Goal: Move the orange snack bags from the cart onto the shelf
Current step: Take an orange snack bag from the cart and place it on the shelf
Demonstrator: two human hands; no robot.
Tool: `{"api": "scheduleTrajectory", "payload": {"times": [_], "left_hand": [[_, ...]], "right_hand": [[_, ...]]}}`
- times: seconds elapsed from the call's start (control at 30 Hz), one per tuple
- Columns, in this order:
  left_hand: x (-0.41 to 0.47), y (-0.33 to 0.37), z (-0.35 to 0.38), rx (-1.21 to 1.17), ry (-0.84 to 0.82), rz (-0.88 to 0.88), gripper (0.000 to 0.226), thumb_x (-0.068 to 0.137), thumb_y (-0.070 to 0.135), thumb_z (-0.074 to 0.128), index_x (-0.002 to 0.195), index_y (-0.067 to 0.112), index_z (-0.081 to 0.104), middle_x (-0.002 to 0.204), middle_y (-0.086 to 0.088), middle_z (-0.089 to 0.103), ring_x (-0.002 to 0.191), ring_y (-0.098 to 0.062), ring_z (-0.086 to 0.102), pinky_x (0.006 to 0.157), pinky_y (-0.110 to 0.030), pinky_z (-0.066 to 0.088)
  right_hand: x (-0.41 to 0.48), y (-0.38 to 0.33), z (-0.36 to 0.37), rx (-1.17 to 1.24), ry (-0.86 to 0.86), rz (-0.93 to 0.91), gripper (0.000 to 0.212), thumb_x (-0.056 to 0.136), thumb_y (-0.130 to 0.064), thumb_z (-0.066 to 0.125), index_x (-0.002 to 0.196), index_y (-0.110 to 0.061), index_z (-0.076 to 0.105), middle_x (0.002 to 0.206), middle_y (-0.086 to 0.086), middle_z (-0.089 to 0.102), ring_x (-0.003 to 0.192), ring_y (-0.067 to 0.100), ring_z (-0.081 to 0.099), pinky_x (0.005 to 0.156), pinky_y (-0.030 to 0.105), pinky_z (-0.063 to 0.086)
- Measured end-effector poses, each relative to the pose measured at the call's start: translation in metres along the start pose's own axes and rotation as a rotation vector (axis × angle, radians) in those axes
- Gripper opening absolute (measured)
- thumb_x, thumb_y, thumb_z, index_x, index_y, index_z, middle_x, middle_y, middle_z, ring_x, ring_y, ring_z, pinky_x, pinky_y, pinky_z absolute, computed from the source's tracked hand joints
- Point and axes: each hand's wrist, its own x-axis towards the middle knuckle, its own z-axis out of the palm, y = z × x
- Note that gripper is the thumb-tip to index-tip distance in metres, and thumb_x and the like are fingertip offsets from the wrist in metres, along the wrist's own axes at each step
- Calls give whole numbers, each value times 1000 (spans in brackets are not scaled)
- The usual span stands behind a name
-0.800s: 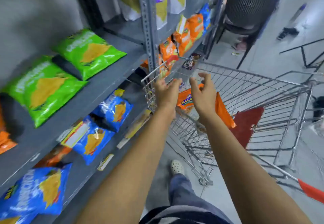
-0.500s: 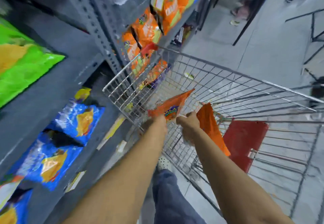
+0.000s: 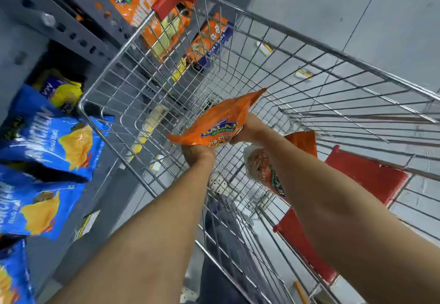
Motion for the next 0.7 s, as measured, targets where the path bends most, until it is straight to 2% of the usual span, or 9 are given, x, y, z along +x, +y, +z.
{"api": "scheduleTrajectory", "payload": {"times": [0.1,0.17,0.23,0.33,0.4,0.5,0.57,0.63,0.7], "left_hand": [[3,3,-10,30,97,86,20,86,22,61,100,8,65,109,-10,70,95,-28,66,70,-28,45],[0,7,-17,246,48,180,32,75,20,75,103,9,64,113,-8,70,101,-27,66,70,-24,42],[-5,12,-28,335,-18,233,45,67,16,83,106,8,63,113,-7,69,105,-26,65,76,-22,43],[-20,26,-48,233,-52,293,50,66,11,83,111,10,61,110,0,67,102,-19,62,88,-22,46],[-34,34,-68,163,-71,382,58,64,14,85,115,11,58,117,-3,67,107,-23,63,92,-28,50],[-52,45,-98,23,-124,542,60,62,16,86,114,11,58,113,-6,68,107,-25,64,89,-32,51],[-71,52,-127,-159,-206,667,57,64,9,84,114,10,58,111,-4,68,99,-14,65,85,-24,54],[-94,62,-160,-285,-282,793,53,67,3,81,113,15,56,104,2,67,86,1,65,78,-12,52],[-116,70,-196,-351,-308,896,50,70,3,79,114,11,56,103,0,68,87,-3,65,84,-20,53]], "right_hand": [[2,0,-2,-34,12,-37,68,62,-29,87,123,-18,61,130,9,61,118,29,55,100,35,41],[-2,0,-8,7,40,-62,69,59,-32,88,122,-19,61,125,7,64,114,27,58,93,28,40],[-12,-7,-21,54,49,-57,73,53,-34,90,119,-20,61,120,4,67,107,22,59,88,25,36],[-25,-23,-50,181,56,-154,73,54,-20,91,120,-19,60,123,5,65,115,22,57,102,30,37],[-40,-41,-70,238,50,-261,72,59,-8,89,124,-10,58,127,9,62,118,24,57,107,35,42],[-62,-64,-97,359,89,-329,71,65,13,79,129,3,50,119,8,65,111,15,62,96,32,52],[-84,-90,-110,450,78,-420,72,66,25,71,131,10,43,103,-17,72,99,-3,64,85,20,54],[-111,-124,-120,497,65,-505,69,66,18,75,127,7,45,97,-24,72,97,-3,65,82,18,54],[-144,-164,-123,530,103,-560,68,61,-7,86,120,-5,51,97,-20,72,97,3,67,81,20,55]]}}
